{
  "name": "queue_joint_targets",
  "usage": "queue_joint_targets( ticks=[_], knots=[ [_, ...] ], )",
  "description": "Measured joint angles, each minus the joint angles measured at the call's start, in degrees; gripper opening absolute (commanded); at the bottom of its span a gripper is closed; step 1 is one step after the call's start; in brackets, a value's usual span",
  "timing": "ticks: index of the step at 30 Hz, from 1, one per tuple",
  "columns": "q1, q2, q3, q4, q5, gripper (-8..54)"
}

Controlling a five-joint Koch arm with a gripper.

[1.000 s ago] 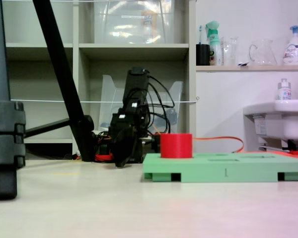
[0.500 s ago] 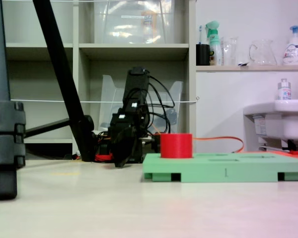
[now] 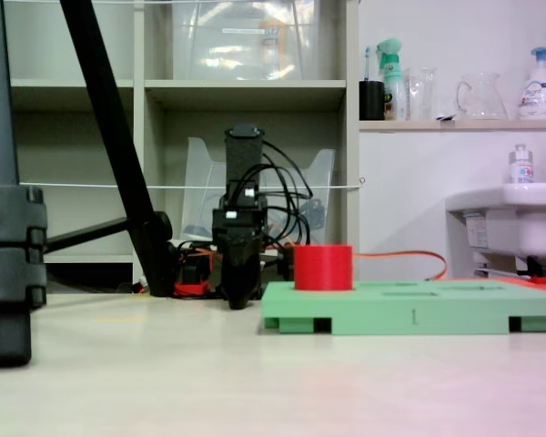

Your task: Put the cylinder block into the corresponding hole

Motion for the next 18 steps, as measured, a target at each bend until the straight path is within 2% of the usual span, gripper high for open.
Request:
queue_joint_targets(
  ticks=[18],
  knots=[
    [1.8,0.0,0.2,0.0,0.0,33.8]
  ],
)
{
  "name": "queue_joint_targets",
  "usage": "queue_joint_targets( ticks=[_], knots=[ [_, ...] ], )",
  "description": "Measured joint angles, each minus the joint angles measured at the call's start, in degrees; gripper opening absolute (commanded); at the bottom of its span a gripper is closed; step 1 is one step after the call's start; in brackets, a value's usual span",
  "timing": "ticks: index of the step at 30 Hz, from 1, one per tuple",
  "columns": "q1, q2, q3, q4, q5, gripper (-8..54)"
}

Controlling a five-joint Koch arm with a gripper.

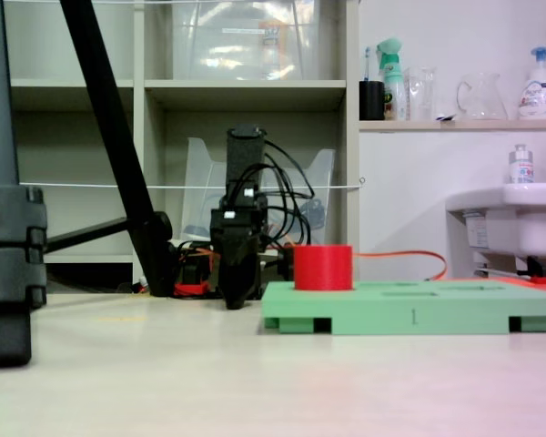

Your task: Put the cylinder block into the corresponding hole

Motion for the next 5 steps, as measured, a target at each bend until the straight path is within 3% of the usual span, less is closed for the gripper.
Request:
queue_joint_targets(
  ticks=[5],
  knots=[
    [0.0,0.0,0.1,0.0,0.0,33.8]
  ],
)
